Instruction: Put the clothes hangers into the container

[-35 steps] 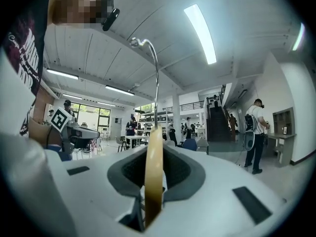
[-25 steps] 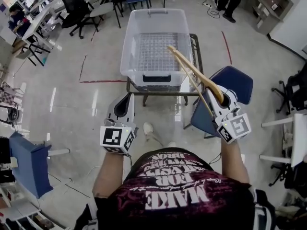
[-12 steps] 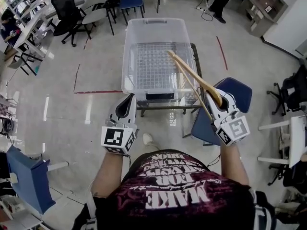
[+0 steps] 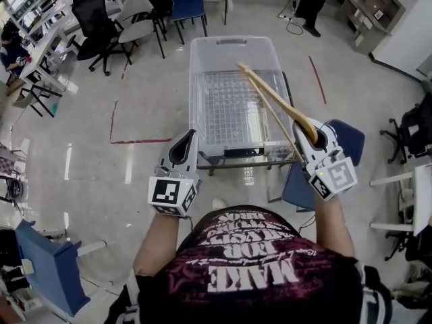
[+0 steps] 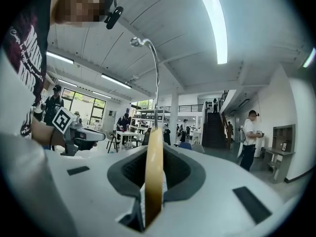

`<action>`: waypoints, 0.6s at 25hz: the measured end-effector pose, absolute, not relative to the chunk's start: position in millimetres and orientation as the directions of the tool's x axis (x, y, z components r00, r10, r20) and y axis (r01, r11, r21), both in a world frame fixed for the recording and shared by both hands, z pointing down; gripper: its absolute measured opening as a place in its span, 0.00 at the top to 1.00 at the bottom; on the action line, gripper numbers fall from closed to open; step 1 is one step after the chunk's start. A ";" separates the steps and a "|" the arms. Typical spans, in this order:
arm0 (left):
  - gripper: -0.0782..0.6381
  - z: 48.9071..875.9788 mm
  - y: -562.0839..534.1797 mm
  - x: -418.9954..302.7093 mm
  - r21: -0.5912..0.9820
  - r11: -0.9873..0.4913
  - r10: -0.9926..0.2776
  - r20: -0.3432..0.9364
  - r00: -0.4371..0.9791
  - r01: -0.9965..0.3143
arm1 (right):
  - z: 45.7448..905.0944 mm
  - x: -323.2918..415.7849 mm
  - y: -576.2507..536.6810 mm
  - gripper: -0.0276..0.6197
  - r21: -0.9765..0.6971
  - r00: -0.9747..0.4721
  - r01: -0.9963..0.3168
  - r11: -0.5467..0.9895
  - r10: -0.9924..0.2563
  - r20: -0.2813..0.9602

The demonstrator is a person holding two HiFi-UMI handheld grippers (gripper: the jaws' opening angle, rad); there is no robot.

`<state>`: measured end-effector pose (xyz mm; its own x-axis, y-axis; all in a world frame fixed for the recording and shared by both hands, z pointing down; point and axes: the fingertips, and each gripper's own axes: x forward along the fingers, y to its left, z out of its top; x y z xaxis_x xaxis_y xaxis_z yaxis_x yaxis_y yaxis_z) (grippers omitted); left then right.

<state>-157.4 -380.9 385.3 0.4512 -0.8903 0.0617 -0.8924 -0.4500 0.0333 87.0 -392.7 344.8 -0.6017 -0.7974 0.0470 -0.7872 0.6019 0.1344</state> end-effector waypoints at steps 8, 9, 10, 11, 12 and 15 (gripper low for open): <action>0.88 397.4 -408.0 -176.5 0.037 -0.470 -0.878 0.081 0.472 -0.882 | 351.5 57.5 -417.4 0.86 0.123 -0.600 -0.790 0.600 -0.799 0.043; 0.88 398.9 -410.3 -177.7 0.039 -0.470 -0.878 0.084 0.471 -0.882 | 353.7 54.6 -420.6 0.86 0.125 -0.605 -0.786 0.606 -0.795 0.050; 0.88 401.6 -413.8 -179.4 0.041 -0.469 -0.878 0.089 0.470 -0.883 | 355.2 51.8 -425.4 0.86 0.127 -0.608 -0.783 0.609 -0.792 0.054; 0.88 405.4 -418.1 -181.7 0.044 -0.467 -0.878 0.096 0.469 -0.883 | 356.4 49.0 -431.2 0.86 0.127 -0.610 -0.781 0.611 -0.791 0.055; 0.88 409.7 -422.3 -184.1 0.048 -0.464 -0.878 0.104 0.466 -0.885 | 357.5 46.3 -437.3 0.86 0.124 -0.611 -0.780 0.613 -0.789 0.055; 0.88 418.8 -433.9 -188.5 0.058 -0.450 -0.883 0.118 0.454 -0.891 | 364.4 41.5 -456.7 0.87 0.116 -0.622 -0.772 0.624 -0.781 0.061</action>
